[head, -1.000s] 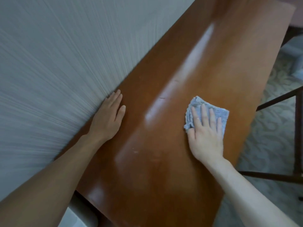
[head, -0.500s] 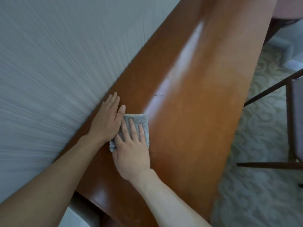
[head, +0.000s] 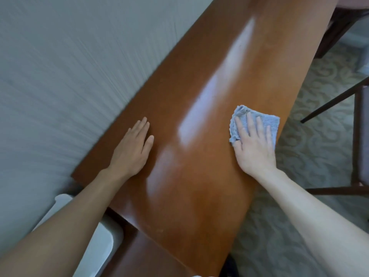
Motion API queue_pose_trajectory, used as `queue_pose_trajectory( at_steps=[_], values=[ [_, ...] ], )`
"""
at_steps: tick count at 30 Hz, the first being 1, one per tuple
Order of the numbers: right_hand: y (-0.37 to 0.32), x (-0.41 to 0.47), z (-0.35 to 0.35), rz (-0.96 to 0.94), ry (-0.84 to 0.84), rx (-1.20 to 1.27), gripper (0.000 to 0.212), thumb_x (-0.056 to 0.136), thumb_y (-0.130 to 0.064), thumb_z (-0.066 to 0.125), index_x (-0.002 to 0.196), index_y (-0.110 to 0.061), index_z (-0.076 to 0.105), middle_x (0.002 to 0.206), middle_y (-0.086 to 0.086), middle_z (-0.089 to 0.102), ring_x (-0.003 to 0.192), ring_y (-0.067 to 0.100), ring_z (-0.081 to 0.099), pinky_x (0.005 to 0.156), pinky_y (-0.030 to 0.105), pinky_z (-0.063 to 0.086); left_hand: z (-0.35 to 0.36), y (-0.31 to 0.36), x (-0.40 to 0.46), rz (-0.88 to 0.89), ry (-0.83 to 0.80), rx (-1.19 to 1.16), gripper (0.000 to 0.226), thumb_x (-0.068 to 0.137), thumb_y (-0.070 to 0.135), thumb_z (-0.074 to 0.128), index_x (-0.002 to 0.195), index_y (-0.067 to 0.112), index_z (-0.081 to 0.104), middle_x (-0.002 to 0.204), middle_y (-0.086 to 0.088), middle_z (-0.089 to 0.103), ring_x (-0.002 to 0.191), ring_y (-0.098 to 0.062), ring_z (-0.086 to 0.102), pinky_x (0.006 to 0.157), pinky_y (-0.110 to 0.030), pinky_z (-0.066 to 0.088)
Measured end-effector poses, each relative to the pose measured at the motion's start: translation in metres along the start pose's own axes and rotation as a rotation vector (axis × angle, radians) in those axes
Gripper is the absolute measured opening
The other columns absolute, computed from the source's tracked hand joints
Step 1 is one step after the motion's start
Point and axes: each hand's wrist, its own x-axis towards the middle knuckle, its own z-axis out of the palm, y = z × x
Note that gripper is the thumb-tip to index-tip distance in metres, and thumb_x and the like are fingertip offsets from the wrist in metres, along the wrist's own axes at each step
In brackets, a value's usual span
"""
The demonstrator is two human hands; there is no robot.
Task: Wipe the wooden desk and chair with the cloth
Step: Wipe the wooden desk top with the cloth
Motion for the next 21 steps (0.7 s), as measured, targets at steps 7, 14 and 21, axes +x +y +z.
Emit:
queue_pose_trajectory(
  at_steps=[7, 14, 21],
  values=[
    [-0.052, -0.042, 0.008, -0.091, -0.008, 0.012, 0.068, 0.097, -0.04, 0.019, 0.164, -0.025, 0.014, 0.172, 0.01, 0.009, 0.158, 0.033, 0.004, 0.127, 0.053, 0.004, -0.009, -0.015, -0.042, -0.251, -0.018, -0.1, 0.063, 0.111, 0.048, 0.024, 0.165, 0.017, 0.021, 0.174, 0.005, 0.006, 0.16, -0.01, 0.002, 0.13, -0.036, 0.004],
    [-0.223, -0.112, 0.033, -0.385, -0.031, 0.185, 0.064, 0.095, -0.04, 0.045, 0.157, -0.023, 0.038, 0.169, 0.012, 0.023, 0.157, 0.036, 0.013, 0.127, 0.055, 0.006, -0.014, -0.02, -0.037, -0.265, -0.061, -0.184, 0.06, 0.112, 0.044, 0.022, 0.164, 0.014, 0.026, 0.174, 0.003, 0.009, 0.16, -0.01, 0.003, 0.13, -0.036, 0.002],
    [-0.256, -0.156, 0.042, -0.429, -0.075, 0.171, 0.065, 0.103, -0.04, 0.041, 0.162, -0.023, 0.021, 0.172, 0.006, 0.01, 0.159, 0.03, -0.002, 0.127, 0.052, 0.002, -0.016, -0.017, -0.042, -0.221, -0.076, -0.072, 0.065, 0.11, 0.049, 0.021, 0.164, 0.014, 0.022, 0.175, 0.002, 0.007, 0.16, -0.013, 0.003, 0.13, -0.043, 0.012]
  ],
)
